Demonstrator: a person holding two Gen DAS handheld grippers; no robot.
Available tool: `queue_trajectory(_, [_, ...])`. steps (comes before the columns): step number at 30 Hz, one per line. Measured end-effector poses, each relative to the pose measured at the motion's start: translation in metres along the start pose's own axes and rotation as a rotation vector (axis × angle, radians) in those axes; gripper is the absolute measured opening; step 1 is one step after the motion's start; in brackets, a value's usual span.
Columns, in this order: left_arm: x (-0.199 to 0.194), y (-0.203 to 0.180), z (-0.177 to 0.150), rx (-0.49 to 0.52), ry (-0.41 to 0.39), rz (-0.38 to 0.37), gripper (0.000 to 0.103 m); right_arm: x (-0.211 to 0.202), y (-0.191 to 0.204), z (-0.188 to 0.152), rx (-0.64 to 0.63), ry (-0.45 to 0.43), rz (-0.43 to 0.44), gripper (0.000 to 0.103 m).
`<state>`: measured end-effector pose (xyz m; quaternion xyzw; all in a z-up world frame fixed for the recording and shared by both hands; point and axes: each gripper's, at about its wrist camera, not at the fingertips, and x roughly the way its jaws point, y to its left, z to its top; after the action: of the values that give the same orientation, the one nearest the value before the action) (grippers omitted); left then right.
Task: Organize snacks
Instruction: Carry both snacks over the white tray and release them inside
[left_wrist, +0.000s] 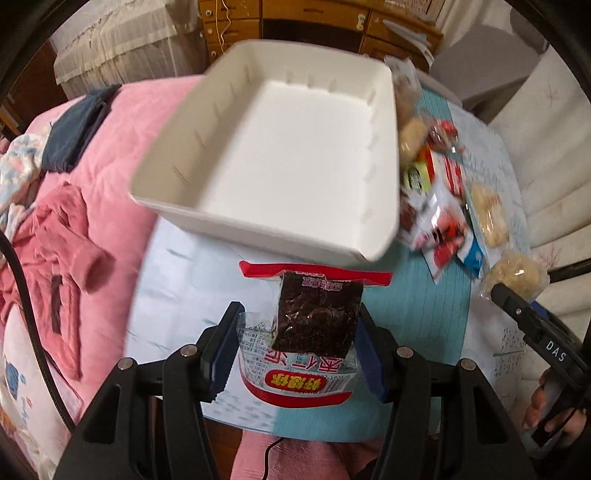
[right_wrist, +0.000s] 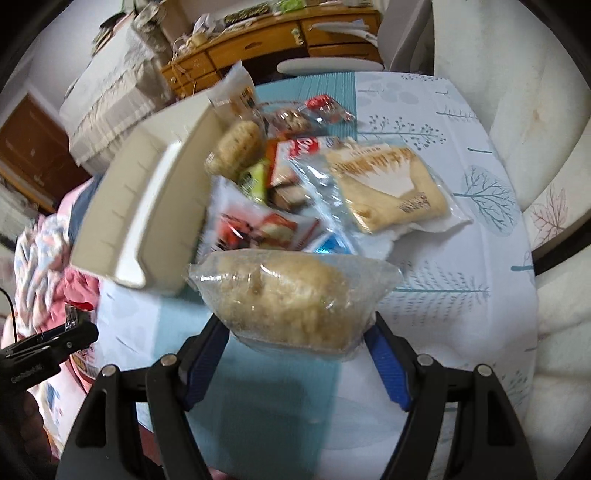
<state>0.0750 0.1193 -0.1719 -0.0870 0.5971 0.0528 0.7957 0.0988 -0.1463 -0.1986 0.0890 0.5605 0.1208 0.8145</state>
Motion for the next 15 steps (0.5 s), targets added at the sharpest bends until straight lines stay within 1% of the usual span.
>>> queue_trajectory(5, [-0.029,0.047,0.031,0.029,-0.060,0.003,0.057,-0.010,0.040,0.008,0.017,-0.073,0.018,0.075])
queue_trajectory(11, [-0.042,0.076,0.065,0.073,-0.125,-0.005,0.057,-0.016,0.094,0.023,0.014,-0.161,0.053,0.076])
queue_trajectory(15, [-0.045,0.091,0.090,0.120,-0.157,-0.021,0.057,-0.015,0.125,0.032,0.010,-0.213,0.074,0.076])
